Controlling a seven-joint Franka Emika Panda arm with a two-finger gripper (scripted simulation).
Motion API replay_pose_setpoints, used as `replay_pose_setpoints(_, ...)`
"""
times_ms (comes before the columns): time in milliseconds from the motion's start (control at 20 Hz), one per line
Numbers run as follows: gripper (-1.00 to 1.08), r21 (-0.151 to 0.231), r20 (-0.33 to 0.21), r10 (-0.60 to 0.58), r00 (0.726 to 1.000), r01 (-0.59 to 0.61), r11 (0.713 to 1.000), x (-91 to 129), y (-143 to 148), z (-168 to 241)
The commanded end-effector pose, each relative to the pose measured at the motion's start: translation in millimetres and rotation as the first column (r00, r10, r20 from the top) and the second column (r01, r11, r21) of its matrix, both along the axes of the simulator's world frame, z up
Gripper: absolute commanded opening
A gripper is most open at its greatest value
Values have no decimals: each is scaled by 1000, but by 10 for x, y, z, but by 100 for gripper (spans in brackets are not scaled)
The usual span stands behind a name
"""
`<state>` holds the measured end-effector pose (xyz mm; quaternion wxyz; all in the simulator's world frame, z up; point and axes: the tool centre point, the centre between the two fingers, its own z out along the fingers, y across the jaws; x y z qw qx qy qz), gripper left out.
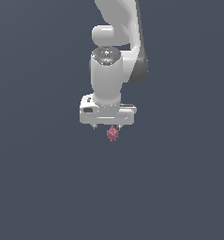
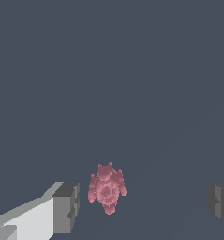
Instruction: Pick up the object and move it to a goal position.
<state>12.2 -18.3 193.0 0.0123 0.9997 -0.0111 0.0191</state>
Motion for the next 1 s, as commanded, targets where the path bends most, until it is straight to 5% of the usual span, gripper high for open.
replay_pose_setpoints(0, 100, 2, -1, -17, 1000, 17, 1000, -16, 10, -30)
replay_pose_setpoints(500, 100, 16, -10, -174, 985, 174, 985, -168, 95, -286)
replay_pose_setpoints(950, 100, 27, -25, -398, 917, 398, 917, -419, 192, -636)
